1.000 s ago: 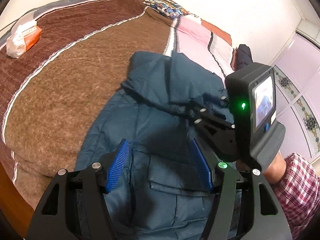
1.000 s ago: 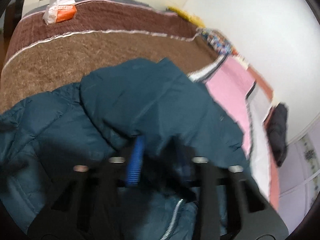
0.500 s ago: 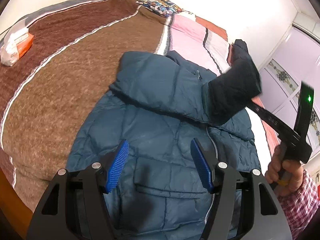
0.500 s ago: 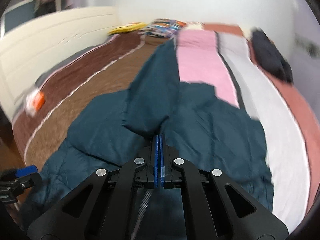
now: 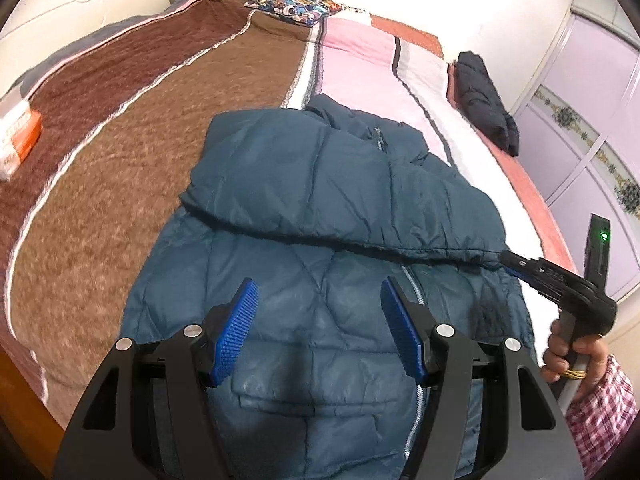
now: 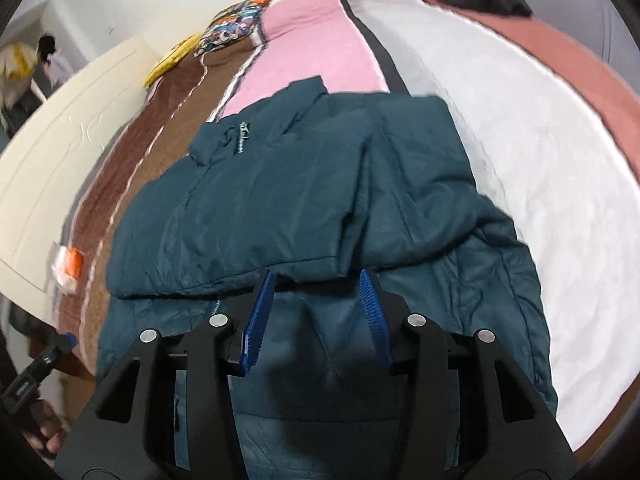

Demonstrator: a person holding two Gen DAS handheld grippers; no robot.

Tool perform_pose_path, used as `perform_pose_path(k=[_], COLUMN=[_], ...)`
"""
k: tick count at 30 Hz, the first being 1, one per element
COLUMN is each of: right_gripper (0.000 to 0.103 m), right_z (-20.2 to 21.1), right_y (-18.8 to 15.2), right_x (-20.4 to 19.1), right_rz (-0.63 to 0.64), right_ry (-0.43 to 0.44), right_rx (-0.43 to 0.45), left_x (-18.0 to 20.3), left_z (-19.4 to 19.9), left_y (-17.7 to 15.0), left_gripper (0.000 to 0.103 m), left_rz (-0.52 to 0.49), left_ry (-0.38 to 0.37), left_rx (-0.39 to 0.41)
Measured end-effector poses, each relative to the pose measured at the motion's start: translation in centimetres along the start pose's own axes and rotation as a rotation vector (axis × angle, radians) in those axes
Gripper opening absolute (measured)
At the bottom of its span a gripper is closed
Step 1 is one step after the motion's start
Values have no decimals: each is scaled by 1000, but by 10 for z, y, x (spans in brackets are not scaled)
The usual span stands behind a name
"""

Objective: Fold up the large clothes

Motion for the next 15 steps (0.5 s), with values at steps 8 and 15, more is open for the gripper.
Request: perform_pose_path(k=[8, 15], right_gripper=[47, 6], right_z=[-10, -19], right_y=[4, 10], right_x=[22, 14], right_rz=[-220, -221], right_ry=[160, 160], right_rx=[-103, -127], left_x=[-5, -15], left_z=[-18, -48], left_y=[49, 76], left_gripper=[63, 63], left_rz=[-55, -72], left_ry=[109, 211], left_rx=[39, 25])
Point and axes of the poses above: each gripper's, at about its wrist camera, not at the fingertips, and z roughly against the way its jaws point, x to its right, y to its top, the point moved 9 cm from there along -z, roughly the way its jaws point, and after that the axes turned 13 degrees about -y, right-handed, at the moved point
